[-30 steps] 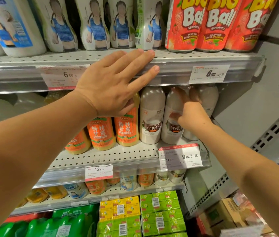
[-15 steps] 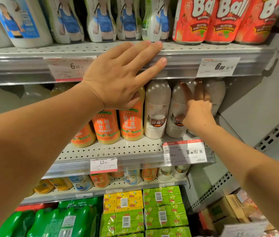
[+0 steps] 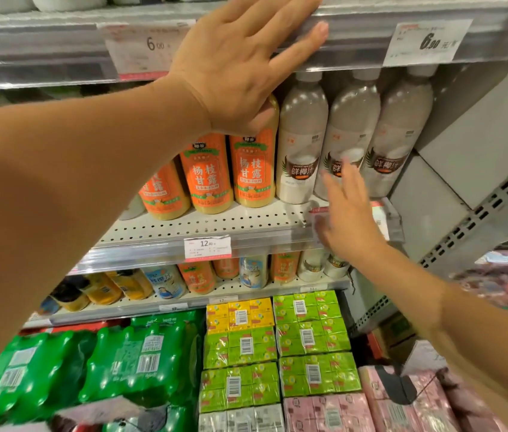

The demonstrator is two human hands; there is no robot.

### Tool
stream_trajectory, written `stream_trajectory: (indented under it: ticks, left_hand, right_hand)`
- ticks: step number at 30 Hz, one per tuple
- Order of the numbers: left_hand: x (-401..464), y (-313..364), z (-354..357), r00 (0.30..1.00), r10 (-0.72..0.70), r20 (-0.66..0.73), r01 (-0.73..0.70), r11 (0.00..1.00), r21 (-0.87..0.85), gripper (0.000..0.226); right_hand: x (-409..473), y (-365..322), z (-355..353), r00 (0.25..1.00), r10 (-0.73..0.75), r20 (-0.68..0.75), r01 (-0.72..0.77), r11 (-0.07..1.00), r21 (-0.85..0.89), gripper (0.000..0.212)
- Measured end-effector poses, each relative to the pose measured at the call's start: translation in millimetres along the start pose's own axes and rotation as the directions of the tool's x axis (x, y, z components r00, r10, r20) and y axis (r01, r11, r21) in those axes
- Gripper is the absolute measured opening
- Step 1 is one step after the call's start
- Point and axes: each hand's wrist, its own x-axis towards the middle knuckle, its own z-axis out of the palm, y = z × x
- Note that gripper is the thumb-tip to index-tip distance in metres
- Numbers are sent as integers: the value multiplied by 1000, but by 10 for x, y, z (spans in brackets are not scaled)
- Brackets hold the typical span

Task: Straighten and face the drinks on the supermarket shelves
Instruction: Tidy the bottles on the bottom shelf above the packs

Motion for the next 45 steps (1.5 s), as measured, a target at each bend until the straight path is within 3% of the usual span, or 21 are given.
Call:
stream_trajectory:
  ticks: [3,5,7,9,12,18,25,32,35,37,39,42,45]
  left_hand:
    - [-188,147,-33,999,-36,-22,35,998,-44,77]
    - [-582,337,112,999,14,-44,-18,997,-80,78]
    - [-1201,615,310,999,4,-40,-12,978,-206,77]
    - [-1860,861,521,996,-83,37,91,941,-327,72]
    - [-2605,1091,840,957,-173,233,249,903,-351,68]
    - [-3186,1244,1337,773,-400,492,556,801,-221,91]
    - [-3287,1452,1667,783,-524,334,609,754,-245,93]
    - [-3252,1596,1849,758,-636,145,652,735,-185,78]
    - [-3178,1628,1805,734,-655,178,678,718,-153,81]
    - [-3139,1687,1704,687,-671,278,724,666,-181,87]
    - [-3142,1799,1564,629,-687,362,776,584,-238,94]
    - [-3190,2176,1367,626,-628,462,780,517,-354,91]
    - [-3287,2557,1254,642,-503,579,763,495,-416,75]
  right_hand:
    - [-321,-243,250,984,-100,148,102,995,-6,73]
    - [-470,-342,413,967,-114,226,127,991,-45,75]
    - [-590,-389,559,951,-101,292,132,987,-91,76]
    - [-663,-401,660,939,-59,338,106,987,-124,79]
    - [-716,-420,756,934,-9,358,74,983,-168,86]
    - [-800,-469,912,959,64,275,-32,992,-120,94]
    - [-838,-397,1135,976,120,184,-113,992,-52,96]
    - [-876,-267,1305,997,20,75,-24,999,47,95]
    - [-916,-216,1331,1000,-12,15,11,993,116,86]
    - [-1160,-175,1427,989,-149,-9,149,974,170,70]
    - [-1553,-154,1631,948,-298,111,273,941,198,57]
    - [-1806,-14,1878,902,-133,411,12,958,286,56]
    - [-1307,-29,2034,920,111,376,-282,853,439,51]
